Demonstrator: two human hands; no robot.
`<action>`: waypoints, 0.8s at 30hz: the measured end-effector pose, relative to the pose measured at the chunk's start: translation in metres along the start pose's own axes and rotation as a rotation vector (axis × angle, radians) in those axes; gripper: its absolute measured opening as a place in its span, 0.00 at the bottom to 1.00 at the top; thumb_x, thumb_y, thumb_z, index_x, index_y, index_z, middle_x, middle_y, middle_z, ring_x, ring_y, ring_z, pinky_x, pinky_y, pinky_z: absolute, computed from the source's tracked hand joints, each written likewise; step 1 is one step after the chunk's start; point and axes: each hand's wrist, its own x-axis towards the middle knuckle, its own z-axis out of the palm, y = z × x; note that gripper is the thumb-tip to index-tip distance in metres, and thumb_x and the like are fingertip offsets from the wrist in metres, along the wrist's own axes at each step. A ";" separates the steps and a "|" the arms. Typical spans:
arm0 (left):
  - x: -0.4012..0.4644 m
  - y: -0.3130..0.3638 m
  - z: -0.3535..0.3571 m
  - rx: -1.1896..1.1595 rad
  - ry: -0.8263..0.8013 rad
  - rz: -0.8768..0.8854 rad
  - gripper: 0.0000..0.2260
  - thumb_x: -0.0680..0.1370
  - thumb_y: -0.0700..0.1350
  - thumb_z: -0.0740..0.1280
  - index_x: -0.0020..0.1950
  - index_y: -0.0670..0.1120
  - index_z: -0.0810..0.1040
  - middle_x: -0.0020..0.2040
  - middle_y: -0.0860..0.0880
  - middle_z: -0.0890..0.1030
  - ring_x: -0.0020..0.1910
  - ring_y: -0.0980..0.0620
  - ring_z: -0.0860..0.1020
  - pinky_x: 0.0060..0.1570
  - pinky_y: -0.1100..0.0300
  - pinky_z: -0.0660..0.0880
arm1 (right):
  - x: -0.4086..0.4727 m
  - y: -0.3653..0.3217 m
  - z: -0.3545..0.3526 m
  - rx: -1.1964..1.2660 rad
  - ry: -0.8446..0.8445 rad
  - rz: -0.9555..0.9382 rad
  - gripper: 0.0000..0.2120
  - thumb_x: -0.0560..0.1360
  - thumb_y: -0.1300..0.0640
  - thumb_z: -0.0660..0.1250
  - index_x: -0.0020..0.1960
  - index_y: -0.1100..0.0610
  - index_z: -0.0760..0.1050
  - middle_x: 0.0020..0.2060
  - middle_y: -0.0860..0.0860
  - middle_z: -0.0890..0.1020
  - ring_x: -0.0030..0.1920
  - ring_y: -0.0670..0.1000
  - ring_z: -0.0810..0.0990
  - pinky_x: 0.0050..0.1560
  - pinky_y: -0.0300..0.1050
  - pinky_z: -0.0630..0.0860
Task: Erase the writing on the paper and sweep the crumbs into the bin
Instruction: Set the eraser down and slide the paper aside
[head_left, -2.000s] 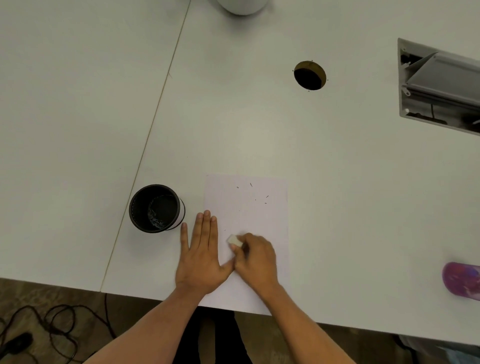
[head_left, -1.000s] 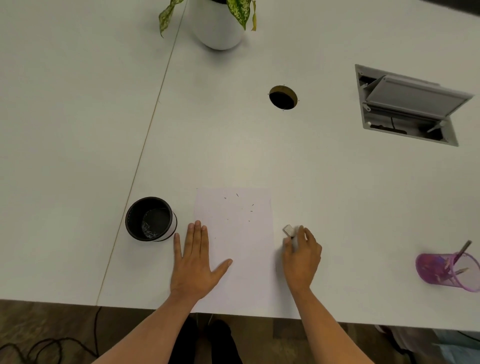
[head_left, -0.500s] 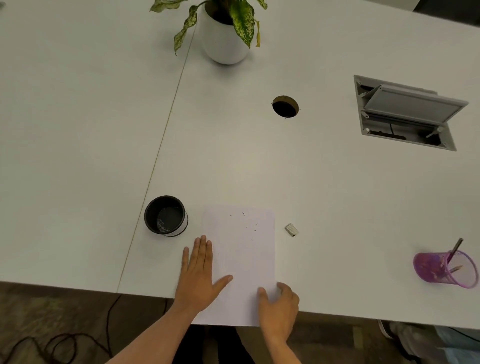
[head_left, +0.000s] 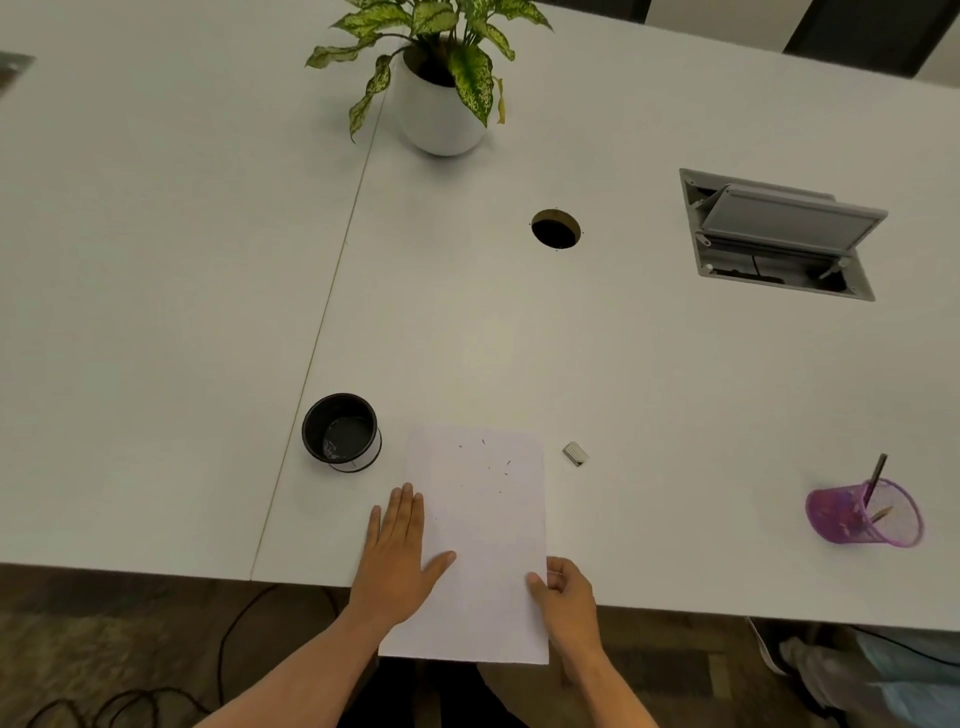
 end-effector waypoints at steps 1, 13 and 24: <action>0.000 0.002 0.000 -0.029 0.008 -0.011 0.40 0.80 0.69 0.45 0.78 0.37 0.54 0.79 0.40 0.56 0.79 0.47 0.46 0.75 0.53 0.39 | -0.001 -0.002 -0.003 -0.046 -0.018 -0.022 0.07 0.78 0.58 0.65 0.54 0.51 0.70 0.53 0.50 0.77 0.50 0.49 0.76 0.54 0.44 0.74; -0.004 0.120 -0.036 -0.308 0.080 0.365 0.37 0.77 0.71 0.37 0.76 0.51 0.29 0.78 0.54 0.30 0.77 0.57 0.30 0.76 0.55 0.32 | -0.045 -0.012 -0.020 -0.159 0.004 -0.309 0.15 0.78 0.59 0.65 0.51 0.39 0.68 0.44 0.36 0.78 0.44 0.40 0.79 0.42 0.24 0.73; 0.034 0.081 -0.033 -0.266 0.090 0.209 0.39 0.74 0.73 0.32 0.77 0.50 0.31 0.78 0.51 0.31 0.77 0.54 0.29 0.77 0.51 0.34 | -0.052 -0.016 -0.037 -0.022 0.093 -0.286 0.08 0.77 0.57 0.66 0.52 0.45 0.72 0.46 0.41 0.77 0.45 0.43 0.77 0.50 0.42 0.75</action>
